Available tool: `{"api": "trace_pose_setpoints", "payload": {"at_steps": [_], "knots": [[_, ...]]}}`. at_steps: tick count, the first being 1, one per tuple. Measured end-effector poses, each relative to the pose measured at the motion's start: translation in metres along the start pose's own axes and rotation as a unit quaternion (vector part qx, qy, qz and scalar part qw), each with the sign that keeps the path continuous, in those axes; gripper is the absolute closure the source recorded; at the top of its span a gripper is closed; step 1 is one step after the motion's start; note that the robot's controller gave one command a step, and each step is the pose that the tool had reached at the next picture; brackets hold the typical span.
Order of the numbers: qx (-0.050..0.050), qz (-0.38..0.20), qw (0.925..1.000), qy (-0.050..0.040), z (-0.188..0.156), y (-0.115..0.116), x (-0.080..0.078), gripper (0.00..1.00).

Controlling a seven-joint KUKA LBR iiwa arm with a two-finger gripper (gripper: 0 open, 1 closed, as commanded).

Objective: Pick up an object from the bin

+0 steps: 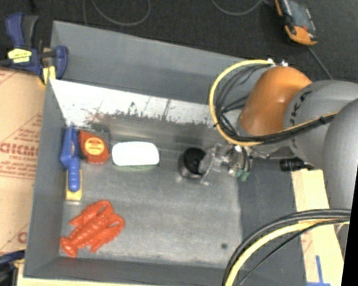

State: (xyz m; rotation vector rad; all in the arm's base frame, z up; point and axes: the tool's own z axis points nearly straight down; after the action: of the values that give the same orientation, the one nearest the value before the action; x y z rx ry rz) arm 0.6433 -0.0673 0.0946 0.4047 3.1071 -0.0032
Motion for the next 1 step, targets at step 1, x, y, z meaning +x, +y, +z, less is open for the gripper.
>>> {"api": "trace_pose_setpoints", "payload": {"at_steps": [1], "knots": [[0.000, 0.000, 1.0000, 0.0023, -0.0090, -0.0004, 0.0010, 1.00]]}}
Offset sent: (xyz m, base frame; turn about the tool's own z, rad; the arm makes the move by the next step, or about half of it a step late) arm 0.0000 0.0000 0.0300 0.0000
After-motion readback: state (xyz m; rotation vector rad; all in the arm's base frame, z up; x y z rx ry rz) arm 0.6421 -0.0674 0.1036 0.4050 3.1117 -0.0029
